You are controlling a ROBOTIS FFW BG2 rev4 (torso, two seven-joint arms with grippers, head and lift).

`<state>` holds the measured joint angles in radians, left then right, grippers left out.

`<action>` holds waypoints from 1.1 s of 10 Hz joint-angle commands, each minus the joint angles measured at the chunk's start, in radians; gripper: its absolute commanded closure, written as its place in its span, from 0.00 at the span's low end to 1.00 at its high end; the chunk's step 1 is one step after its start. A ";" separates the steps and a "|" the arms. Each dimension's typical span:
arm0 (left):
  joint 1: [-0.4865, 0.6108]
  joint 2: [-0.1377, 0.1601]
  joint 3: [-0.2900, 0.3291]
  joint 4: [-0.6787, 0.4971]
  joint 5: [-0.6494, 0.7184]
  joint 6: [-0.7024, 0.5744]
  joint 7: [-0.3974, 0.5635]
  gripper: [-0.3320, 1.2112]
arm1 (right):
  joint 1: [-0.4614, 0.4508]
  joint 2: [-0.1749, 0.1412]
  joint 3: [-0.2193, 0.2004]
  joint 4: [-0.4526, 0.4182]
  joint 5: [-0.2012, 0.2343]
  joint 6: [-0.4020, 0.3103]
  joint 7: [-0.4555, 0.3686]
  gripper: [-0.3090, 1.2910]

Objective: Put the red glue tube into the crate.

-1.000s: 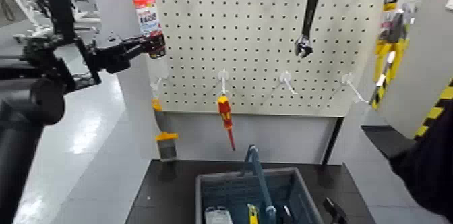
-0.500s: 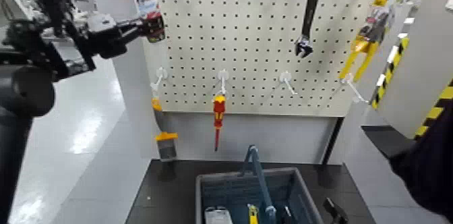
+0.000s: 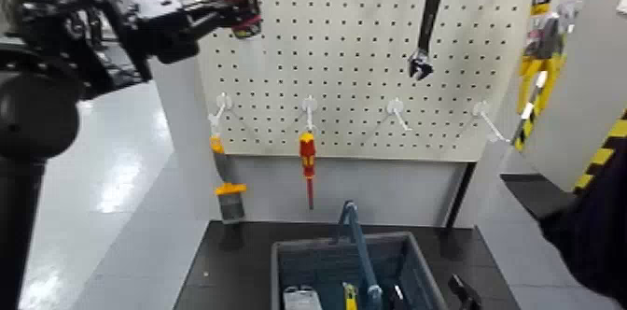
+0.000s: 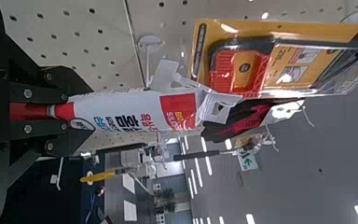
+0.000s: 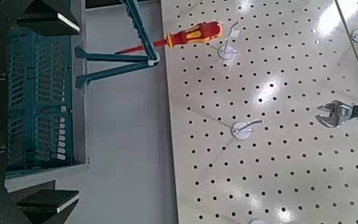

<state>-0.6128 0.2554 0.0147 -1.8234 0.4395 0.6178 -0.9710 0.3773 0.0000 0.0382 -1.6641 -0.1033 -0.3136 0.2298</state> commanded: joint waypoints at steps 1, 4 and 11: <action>0.010 -0.018 -0.096 0.009 0.082 0.022 0.026 0.98 | 0.000 0.003 0.003 -0.002 0.001 0.002 -0.001 0.24; 0.048 -0.033 -0.228 0.059 0.180 0.019 0.074 0.98 | 0.000 0.008 0.003 -0.002 0.005 0.004 -0.001 0.24; 0.225 -0.036 -0.259 0.090 0.189 0.100 0.121 0.98 | 0.006 0.002 0.000 0.003 0.005 0.002 -0.006 0.24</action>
<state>-0.4032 0.2165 -0.2495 -1.7345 0.6456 0.7098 -0.8503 0.3835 0.0000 0.0386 -1.6617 -0.0981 -0.3128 0.2230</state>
